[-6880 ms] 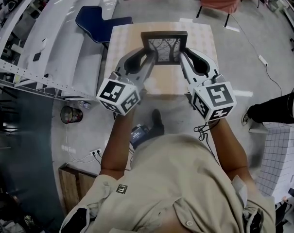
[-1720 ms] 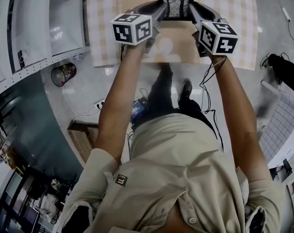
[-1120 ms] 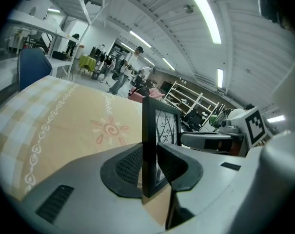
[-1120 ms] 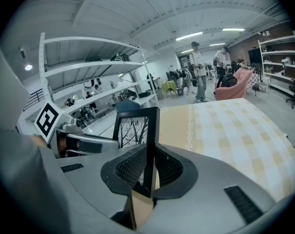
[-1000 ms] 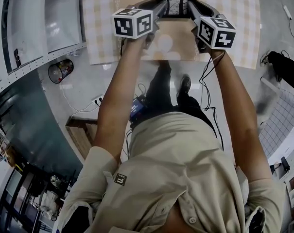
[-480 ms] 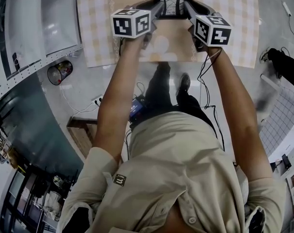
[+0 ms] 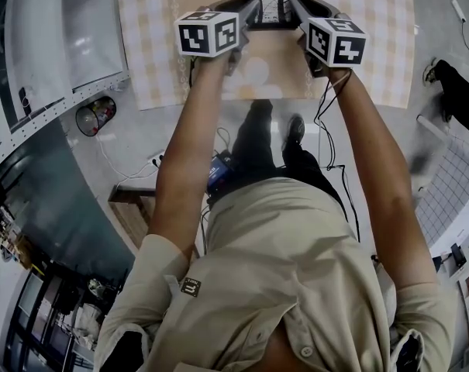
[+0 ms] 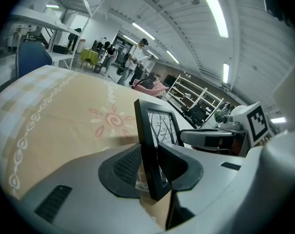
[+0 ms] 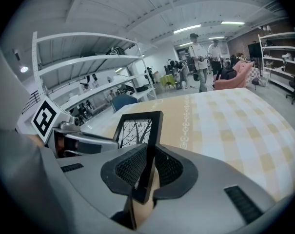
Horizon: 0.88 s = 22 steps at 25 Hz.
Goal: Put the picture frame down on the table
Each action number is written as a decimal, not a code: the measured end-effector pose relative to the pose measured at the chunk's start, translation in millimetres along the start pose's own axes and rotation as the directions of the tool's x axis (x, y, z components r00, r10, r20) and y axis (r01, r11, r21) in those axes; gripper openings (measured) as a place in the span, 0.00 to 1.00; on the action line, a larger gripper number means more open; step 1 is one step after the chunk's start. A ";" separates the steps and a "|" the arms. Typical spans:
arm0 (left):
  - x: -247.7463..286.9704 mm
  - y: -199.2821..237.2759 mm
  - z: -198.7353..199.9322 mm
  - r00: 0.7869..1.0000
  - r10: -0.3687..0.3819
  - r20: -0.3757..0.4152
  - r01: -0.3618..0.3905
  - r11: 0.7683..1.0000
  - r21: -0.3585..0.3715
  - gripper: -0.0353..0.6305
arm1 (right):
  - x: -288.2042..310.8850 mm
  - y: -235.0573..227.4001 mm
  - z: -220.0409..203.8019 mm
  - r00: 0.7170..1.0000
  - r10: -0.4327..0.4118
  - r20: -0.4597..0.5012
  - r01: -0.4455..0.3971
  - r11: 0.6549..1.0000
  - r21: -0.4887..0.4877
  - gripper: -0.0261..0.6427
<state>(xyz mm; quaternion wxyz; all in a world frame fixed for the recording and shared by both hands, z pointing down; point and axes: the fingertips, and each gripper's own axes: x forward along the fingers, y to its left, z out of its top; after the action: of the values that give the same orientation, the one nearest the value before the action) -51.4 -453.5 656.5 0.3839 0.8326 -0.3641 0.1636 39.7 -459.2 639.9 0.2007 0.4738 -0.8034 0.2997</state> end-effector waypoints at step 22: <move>3.9 17.1 -4.8 0.993 0.107 -0.041 -0.104 0.991 0.084 0.24 | 24.8 -3.5 -2.2 0.999 -0.031 -0.037 0.029 0.999 -0.041 0.13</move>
<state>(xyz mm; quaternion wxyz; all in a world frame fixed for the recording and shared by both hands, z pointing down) -61.2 -459.3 670.7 0.3486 0.8233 -0.3919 0.2171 31.2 -475.0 657.7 0.2298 0.4760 -0.7981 0.2891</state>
